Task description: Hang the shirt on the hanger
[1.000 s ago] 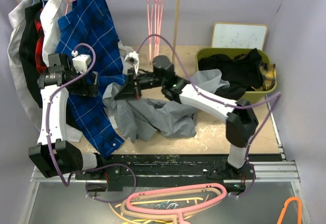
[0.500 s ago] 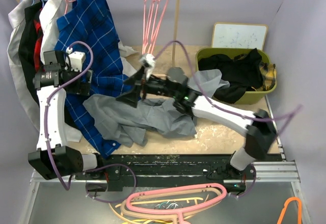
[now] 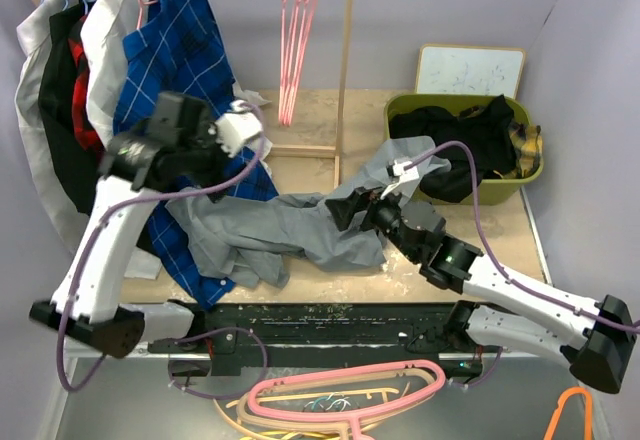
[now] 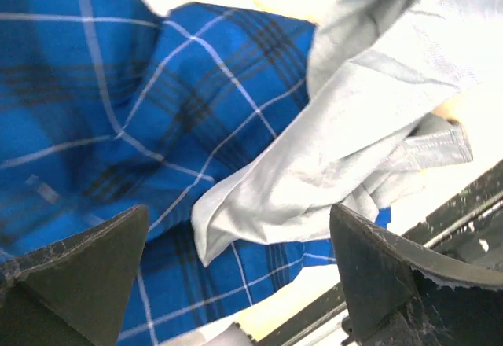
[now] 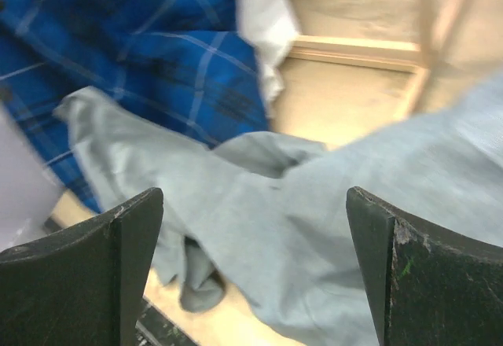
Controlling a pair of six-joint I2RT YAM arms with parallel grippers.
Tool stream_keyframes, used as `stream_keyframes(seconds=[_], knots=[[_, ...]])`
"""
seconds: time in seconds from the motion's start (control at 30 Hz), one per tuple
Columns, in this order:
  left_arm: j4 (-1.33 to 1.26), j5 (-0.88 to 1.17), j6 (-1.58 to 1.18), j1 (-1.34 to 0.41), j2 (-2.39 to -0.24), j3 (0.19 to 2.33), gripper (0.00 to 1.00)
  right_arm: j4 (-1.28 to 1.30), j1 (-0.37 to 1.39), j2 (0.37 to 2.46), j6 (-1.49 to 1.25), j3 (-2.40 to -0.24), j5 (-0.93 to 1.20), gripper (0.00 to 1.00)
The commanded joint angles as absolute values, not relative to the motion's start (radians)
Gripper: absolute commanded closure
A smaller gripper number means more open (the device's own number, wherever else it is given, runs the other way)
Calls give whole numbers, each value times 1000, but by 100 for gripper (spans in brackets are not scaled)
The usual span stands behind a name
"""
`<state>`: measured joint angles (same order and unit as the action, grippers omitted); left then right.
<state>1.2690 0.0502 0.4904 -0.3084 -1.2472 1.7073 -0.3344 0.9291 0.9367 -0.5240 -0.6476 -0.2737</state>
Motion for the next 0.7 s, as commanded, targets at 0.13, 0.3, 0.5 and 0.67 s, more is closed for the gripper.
stream_keyframes(seconds=[0.13, 0.3, 0.5, 0.67], knots=[[1311, 17, 515, -743, -1424, 1688, 1, 299, 925, 851, -951, -745, -796, 0], [1117, -91, 541, -961, -1458, 1441, 1, 492, 925, 846, -1202, -757, -767, 0], [958, -89, 531, -976, -1435, 1369, 1, 541, 925, 923, -1296, -735, -832, 0], [946, -59, 493, -977, -1444, 1347, 1, 345, 922, 1030, -1176, -687, -909, 0]])
